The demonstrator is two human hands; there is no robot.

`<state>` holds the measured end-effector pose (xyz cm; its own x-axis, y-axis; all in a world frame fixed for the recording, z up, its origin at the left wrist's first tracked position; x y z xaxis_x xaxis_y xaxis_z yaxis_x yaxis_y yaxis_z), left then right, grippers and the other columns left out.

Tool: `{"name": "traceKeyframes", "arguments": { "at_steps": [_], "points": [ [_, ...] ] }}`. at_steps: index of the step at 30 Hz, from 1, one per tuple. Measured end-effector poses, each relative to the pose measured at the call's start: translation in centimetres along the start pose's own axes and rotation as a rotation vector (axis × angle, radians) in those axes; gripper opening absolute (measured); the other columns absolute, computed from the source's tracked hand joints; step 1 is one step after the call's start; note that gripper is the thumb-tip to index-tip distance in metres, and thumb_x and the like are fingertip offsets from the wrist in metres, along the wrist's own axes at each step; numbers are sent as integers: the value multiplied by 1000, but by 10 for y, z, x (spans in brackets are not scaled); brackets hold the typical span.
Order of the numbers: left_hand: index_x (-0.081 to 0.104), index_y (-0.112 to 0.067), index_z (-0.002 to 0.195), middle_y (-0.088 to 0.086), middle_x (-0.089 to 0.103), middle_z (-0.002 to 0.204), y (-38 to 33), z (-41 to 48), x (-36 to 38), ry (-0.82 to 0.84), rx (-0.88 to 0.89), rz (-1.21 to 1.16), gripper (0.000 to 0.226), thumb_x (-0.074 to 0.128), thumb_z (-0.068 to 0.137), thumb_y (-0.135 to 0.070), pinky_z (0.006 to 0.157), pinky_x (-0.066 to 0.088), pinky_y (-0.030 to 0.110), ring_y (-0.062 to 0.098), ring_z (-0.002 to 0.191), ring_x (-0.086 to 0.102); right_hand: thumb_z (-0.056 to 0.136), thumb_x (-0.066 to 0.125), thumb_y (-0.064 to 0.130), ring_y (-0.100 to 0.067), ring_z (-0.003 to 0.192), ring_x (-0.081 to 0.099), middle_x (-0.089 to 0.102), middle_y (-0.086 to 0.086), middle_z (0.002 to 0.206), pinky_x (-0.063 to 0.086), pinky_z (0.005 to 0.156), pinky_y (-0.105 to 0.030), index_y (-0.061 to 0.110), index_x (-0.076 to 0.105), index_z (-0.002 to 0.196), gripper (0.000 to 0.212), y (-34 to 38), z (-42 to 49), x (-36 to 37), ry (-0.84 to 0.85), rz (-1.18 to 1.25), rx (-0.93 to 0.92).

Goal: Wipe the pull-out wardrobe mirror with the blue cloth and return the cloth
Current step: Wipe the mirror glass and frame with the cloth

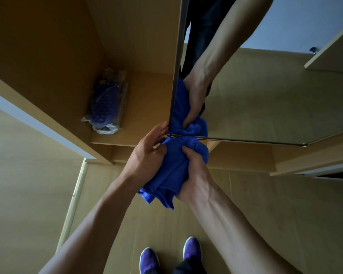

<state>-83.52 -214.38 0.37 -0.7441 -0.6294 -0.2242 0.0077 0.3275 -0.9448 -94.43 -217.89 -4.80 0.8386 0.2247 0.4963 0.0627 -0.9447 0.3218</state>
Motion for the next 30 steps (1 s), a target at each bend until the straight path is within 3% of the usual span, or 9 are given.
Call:
{"name": "traceKeyframes", "arguments": {
  "at_steps": [2, 5, 9, 14, 18, 21, 23, 27, 30],
  "points": [
    [55, -49, 131, -38, 63, 121, -3, 2, -1, -13, 3, 17, 67, 48, 92, 6, 102, 44, 20, -12, 118, 56, 98, 52, 39, -37, 99, 71, 76, -21, 99, 52, 98, -51, 8, 73, 99, 37, 1, 0, 1, -33, 20, 16],
    [56, -52, 131, -30, 63, 126, -2, 0, -2, -32, -42, -18, 52, 54, 93, -16, 108, 47, 33, -8, 120, 57, 97, 52, 39, -38, 109, 67, 74, -21, 106, 47, 106, -51, 8, 68, 115, 40, 3, -3, -1, -84, 48, 54],
    [49, -71, 114, -46, 57, 110, 2, -6, -3, -87, -137, -59, 42, 58, 89, -38, 108, 48, 34, -17, 110, 57, 96, 52, 33, -32, 106, 68, 74, -14, 111, 54, 88, -44, 11, 65, 117, 33, 23, -7, -15, -165, 122, 10],
    [49, -52, 136, -30, 60, 126, 5, -9, 1, -127, -156, -84, 46, 61, 99, -28, 109, 46, 38, -8, 113, 60, 100, 49, 30, -25, 81, 67, 72, -5, 63, 49, 68, -41, 13, 61, 95, 21, 54, -13, -45, -224, 196, -91],
    [52, -51, 134, -19, 65, 127, 5, -10, 3, -147, -177, -73, 36, 57, 101, -39, 108, 47, 41, 3, 117, 60, 92, 60, 26, -27, 81, 72, 75, -11, 90, 55, 69, -38, 8, 64, 108, 25, 62, -20, -61, -309, 158, -124],
    [56, -50, 126, -12, 68, 114, 1, -12, 11, -108, -167, -84, 37, 54, 90, -50, 97, 51, 40, 7, 103, 64, 91, 60, 17, -32, 99, 71, 72, -16, 114, 57, 88, -45, 4, 62, 122, 34, 62, -19, -56, -327, 78, -190],
    [55, -47, 132, -9, 69, 111, -2, -13, 14, -89, -149, -90, 45, 52, 88, -48, 88, 54, 37, 7, 95, 66, 90, 61, 14, -34, 101, 70, 71, -18, 116, 56, 93, -47, 3, 63, 124, 35, 59, -18, -48, -338, 50, -215],
    [53, -70, 117, -27, 69, 116, -1, -13, 10, -84, -181, -41, 37, 54, 91, -44, 94, 56, 33, 3, 112, 66, 90, 61, 11, -32, 87, 71, 71, -20, 115, 60, 65, -34, 3, 62, 123, 34, 38, -8, -26, -329, 18, -180],
    [55, -63, 126, -27, 69, 119, 3, -13, 0, -92, -214, 8, 45, 54, 85, -44, 99, 55, 37, 2, 113, 65, 90, 62, 8, -40, 100, 70, 70, -21, 116, 58, 88, -50, 5, 62, 125, 35, 27, -2, -11, -292, 36, -161]
  ]
}}
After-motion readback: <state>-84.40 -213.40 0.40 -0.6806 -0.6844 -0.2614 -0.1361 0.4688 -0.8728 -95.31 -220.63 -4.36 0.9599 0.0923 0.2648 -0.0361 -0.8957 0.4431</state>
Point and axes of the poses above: each hand's wrist, its own z-axis towards the middle knuckle, its own x-axis out of the palm, y = z × x, the point moved 10 cm from there along z, towards the middle knuckle
